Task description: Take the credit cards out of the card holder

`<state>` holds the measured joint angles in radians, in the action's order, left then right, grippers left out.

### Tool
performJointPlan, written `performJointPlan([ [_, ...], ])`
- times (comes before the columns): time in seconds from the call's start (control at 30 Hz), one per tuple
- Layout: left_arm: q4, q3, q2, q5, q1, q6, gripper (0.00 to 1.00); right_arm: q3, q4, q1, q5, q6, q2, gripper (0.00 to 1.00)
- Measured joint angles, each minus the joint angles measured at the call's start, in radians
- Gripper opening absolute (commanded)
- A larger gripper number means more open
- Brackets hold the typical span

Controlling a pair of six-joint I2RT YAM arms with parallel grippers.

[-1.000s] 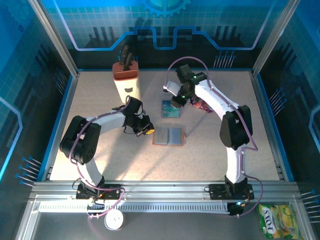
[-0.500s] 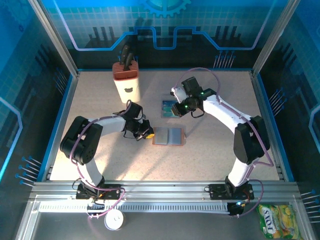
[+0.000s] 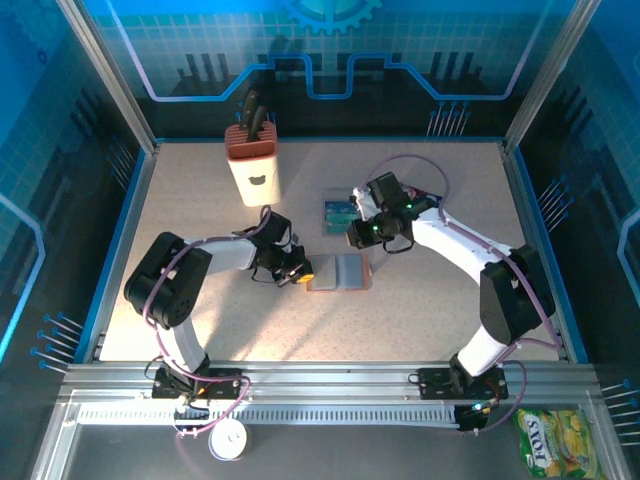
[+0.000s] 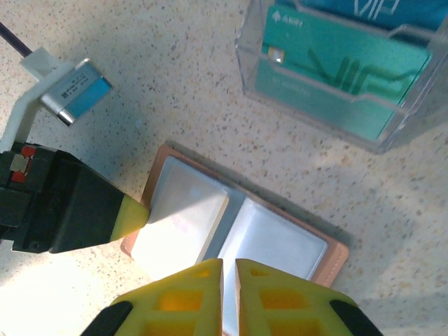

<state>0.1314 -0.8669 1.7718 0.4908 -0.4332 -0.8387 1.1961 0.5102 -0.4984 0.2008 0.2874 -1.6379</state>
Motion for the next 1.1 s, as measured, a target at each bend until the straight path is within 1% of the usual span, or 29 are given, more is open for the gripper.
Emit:
performJointPlan([
  [0.17,0.002,0.006,-0.013,-0.003,0.000,0.000,0.05,-0.013,0.000,-0.019,0.029,0.075,0.000,0.16],
  [0.33,0.003,0.007,-0.032,-0.013,-0.002,0.000,0.05,-0.023,-0.018,-0.030,0.081,0.147,-0.006,0.21],
  [0.43,0.016,0.006,-0.047,-0.027,-0.002,0.001,0.05,-0.046,-0.045,-0.038,0.114,0.190,-0.024,0.25],
  [0.6,0.028,0.007,-0.046,-0.031,-0.002,0.002,0.04,-0.078,-0.079,-0.052,0.155,0.250,-0.071,0.26],
  [1.1,0.028,0.007,-0.013,-0.030,-0.002,0.008,0.04,-0.070,-0.119,-0.101,0.202,0.316,-0.168,0.30],
])
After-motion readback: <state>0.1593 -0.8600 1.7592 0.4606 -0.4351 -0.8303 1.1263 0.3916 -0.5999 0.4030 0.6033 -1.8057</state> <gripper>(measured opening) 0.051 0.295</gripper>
